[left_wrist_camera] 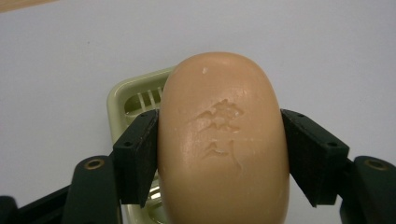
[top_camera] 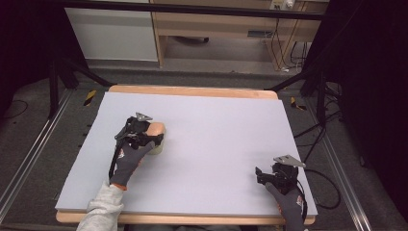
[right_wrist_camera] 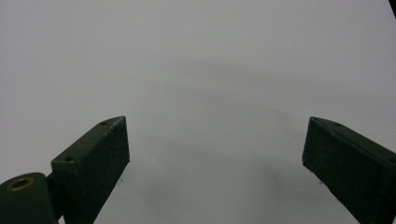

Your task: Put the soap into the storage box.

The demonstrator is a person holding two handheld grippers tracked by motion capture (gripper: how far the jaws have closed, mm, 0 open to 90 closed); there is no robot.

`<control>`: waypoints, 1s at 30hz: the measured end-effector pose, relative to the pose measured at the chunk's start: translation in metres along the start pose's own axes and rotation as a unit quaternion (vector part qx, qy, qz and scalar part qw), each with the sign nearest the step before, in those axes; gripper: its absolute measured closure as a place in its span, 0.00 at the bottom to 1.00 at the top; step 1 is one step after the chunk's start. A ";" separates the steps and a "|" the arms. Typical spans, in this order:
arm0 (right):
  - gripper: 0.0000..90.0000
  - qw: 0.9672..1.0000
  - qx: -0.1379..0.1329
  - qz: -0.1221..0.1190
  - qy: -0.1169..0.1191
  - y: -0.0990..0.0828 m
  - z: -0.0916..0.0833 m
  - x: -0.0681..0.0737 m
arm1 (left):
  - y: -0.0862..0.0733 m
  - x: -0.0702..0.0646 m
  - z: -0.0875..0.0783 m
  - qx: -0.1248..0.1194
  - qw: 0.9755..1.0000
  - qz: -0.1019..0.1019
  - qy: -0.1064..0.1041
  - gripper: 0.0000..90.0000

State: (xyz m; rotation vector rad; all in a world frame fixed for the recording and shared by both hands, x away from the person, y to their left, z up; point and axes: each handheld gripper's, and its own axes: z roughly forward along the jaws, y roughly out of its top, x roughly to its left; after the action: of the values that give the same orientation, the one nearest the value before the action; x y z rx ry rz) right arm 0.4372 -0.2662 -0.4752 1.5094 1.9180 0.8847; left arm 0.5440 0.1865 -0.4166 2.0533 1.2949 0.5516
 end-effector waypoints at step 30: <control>0.09 1.000 0.002 0.001 0.002 0.000 0.000 0.000 | -0.005 0.013 0.024 0.022 1.000 -0.012 0.012 0.35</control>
State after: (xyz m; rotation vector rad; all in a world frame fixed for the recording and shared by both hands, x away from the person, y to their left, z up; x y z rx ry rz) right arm 0.4374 -0.2658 -0.4755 1.5129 1.9217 0.8855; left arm 0.5623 0.1929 -0.4371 2.0697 1.3549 0.5444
